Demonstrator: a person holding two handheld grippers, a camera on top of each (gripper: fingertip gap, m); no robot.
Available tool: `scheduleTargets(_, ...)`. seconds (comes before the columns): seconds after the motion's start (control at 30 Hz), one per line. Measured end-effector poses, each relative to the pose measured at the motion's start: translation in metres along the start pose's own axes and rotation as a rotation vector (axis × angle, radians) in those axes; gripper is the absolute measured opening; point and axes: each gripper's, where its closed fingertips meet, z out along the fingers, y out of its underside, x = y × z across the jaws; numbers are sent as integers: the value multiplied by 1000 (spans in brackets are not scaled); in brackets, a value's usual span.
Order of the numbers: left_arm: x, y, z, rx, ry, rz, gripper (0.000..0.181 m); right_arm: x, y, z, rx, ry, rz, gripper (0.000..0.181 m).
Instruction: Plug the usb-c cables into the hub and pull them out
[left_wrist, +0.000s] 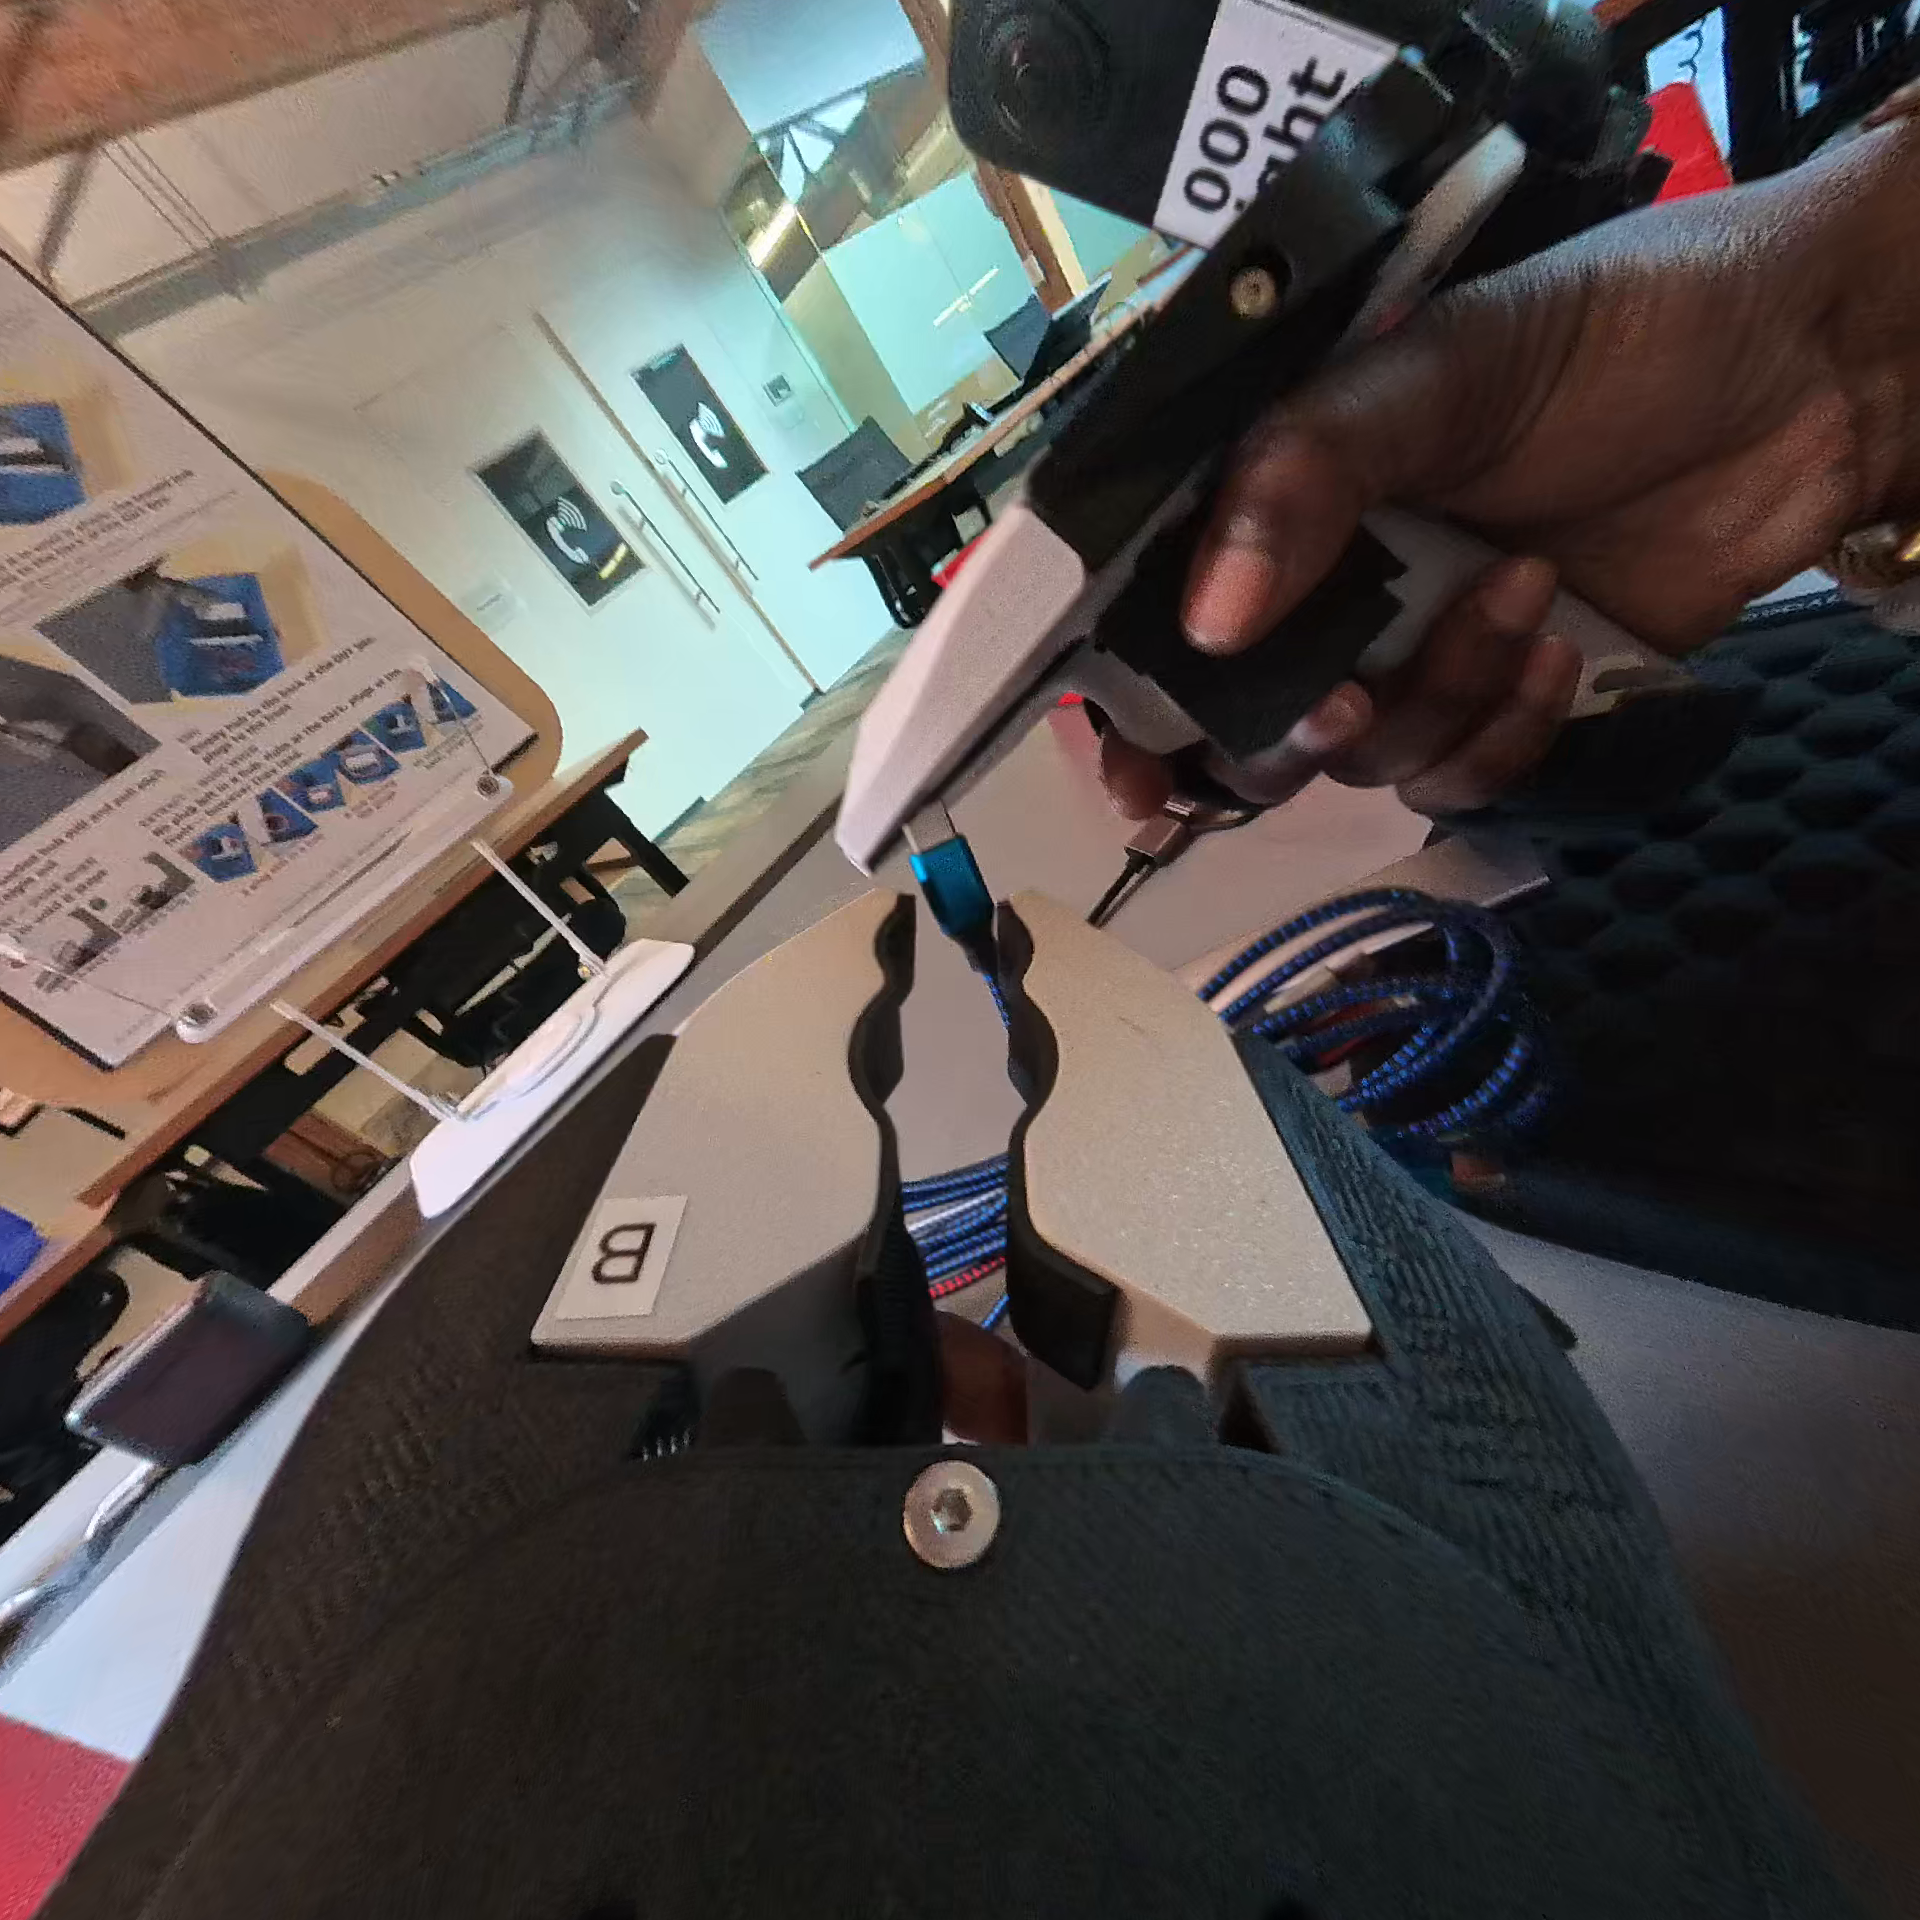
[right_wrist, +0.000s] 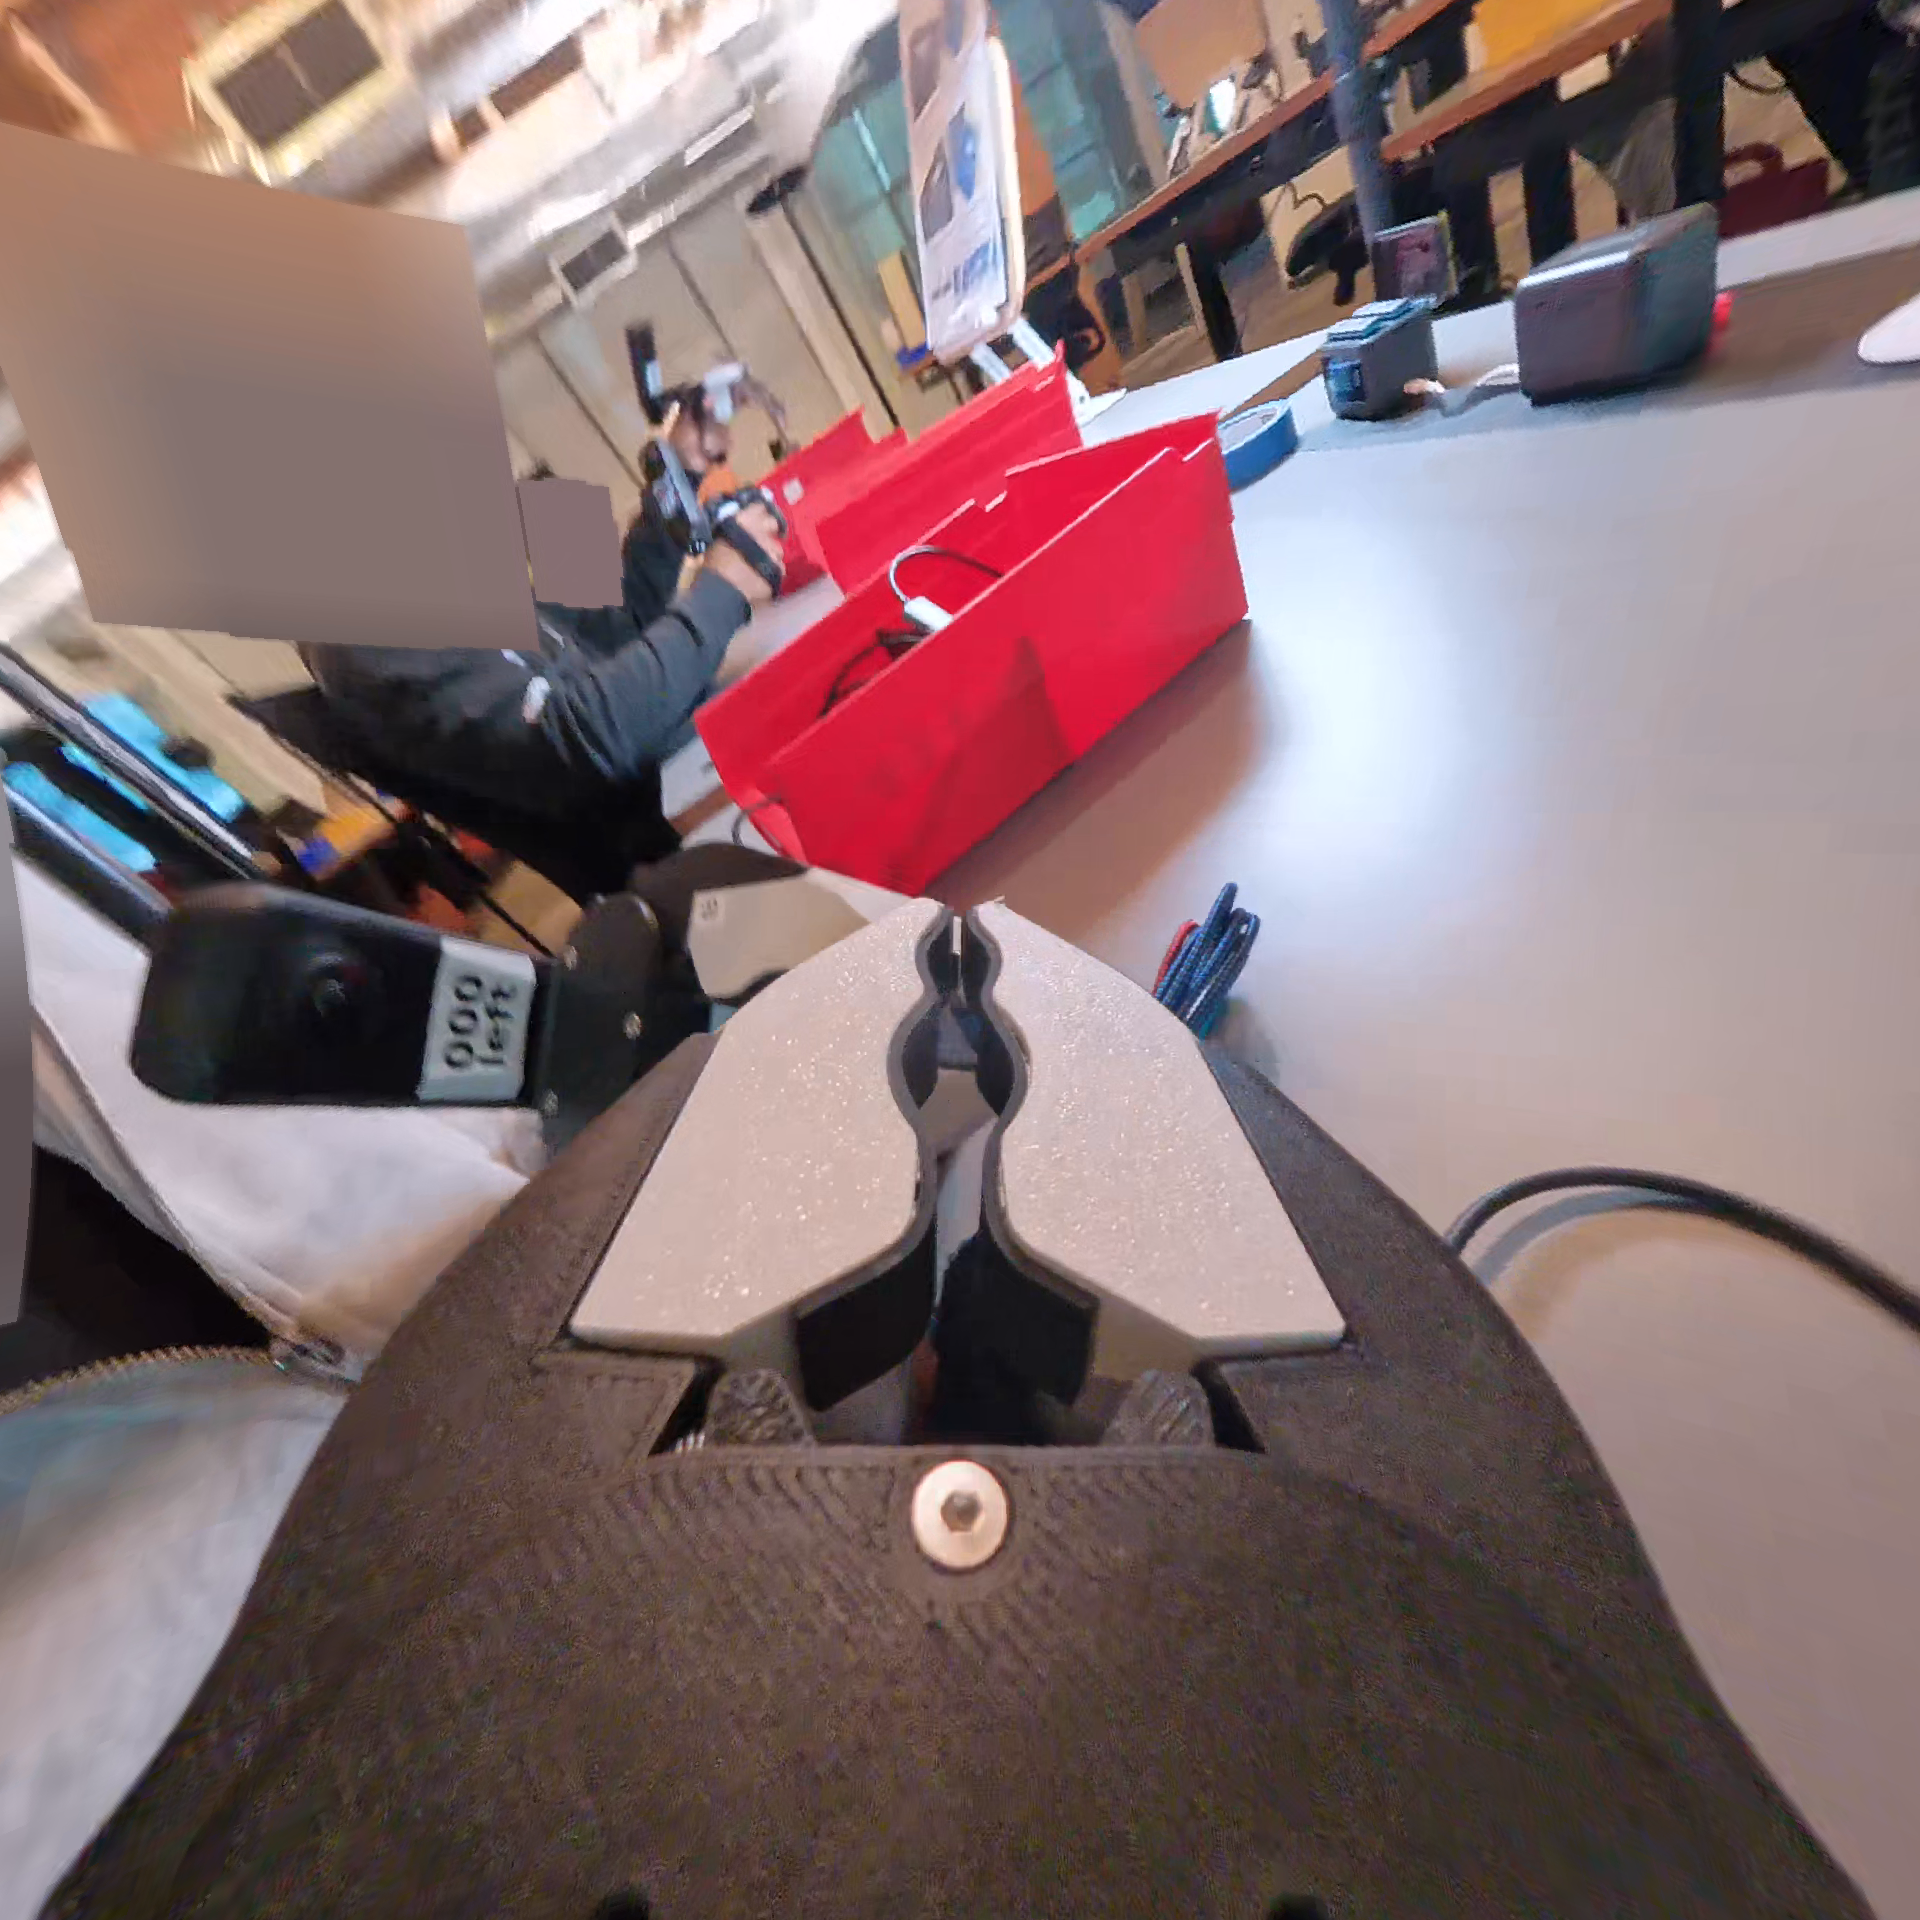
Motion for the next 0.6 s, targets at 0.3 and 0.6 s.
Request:
scheduleTargets(0.3,5,13,7,-130,27,-71,9,4,3,-5,2,60,41,2)
scheduleTargets(0.6,14,15,2,-148,139,-68,6,5,23,-12,-302,140,-217,6)
